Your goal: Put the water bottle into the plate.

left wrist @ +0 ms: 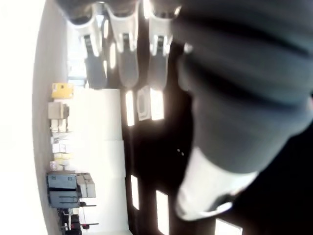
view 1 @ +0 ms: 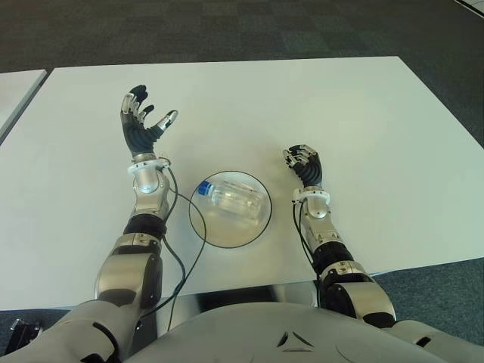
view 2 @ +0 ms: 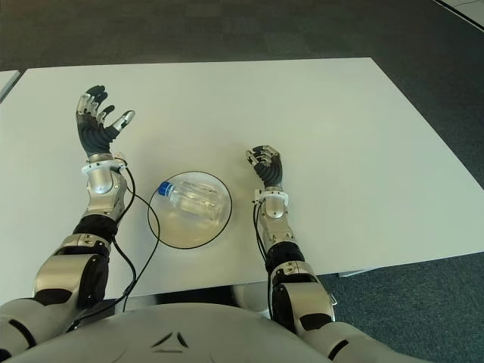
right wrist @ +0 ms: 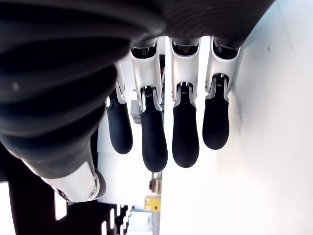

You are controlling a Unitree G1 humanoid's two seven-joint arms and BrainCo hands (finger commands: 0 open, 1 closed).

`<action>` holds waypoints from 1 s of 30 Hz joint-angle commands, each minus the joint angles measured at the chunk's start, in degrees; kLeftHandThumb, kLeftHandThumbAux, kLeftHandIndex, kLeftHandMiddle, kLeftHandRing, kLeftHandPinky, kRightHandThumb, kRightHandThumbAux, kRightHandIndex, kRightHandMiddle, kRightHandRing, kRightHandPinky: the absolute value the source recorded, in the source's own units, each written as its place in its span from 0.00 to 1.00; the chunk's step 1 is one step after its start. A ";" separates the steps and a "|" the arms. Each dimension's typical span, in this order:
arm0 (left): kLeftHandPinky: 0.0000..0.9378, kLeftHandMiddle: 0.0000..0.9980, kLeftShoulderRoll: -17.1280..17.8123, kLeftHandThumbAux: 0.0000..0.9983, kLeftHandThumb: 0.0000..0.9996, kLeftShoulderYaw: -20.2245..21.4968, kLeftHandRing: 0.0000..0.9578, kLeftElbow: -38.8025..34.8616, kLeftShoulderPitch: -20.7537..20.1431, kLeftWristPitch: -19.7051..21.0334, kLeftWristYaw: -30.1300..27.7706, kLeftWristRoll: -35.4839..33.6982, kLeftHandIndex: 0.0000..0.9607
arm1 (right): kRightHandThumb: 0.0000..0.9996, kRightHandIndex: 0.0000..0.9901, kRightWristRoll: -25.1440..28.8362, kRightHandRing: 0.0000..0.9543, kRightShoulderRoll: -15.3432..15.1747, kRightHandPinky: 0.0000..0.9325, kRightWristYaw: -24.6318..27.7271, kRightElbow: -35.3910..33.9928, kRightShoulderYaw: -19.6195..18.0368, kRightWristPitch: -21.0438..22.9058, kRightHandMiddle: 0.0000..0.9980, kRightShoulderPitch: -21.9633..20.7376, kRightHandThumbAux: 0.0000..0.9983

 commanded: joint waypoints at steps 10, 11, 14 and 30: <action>0.48 0.44 -3.35 0.97 0.27 1.58 0.43 -6.20 7.27 4.73 -1.16 0.59 0.44 | 0.71 0.43 0.27 0.60 0.03 0.56 0.29 1.62 0.17 0.48 0.56 0.20 0.73; 0.49 0.45 -3.44 0.97 0.25 1.57 0.45 -6.58 7.55 4.88 -1.06 0.90 0.45 | 0.71 0.43 0.28 0.60 0.02 0.56 0.32 1.72 0.17 0.42 0.56 0.16 0.73; 0.51 0.47 -3.60 0.95 0.21 1.57 0.47 -7.17 8.59 4.93 -1.17 1.82 0.47 | 0.71 0.43 0.38 0.60 0.02 0.56 0.49 1.99 0.14 0.11 0.56 0.06 0.73; 0.54 0.55 -3.49 0.78 0.54 -0.77 0.56 -8.30 14.05 4.33 -6.33 4.07 0.48 | 0.71 0.43 1.28 0.60 0.11 0.59 1.57 3.41 -0.37 -1.42 0.56 -0.48 0.73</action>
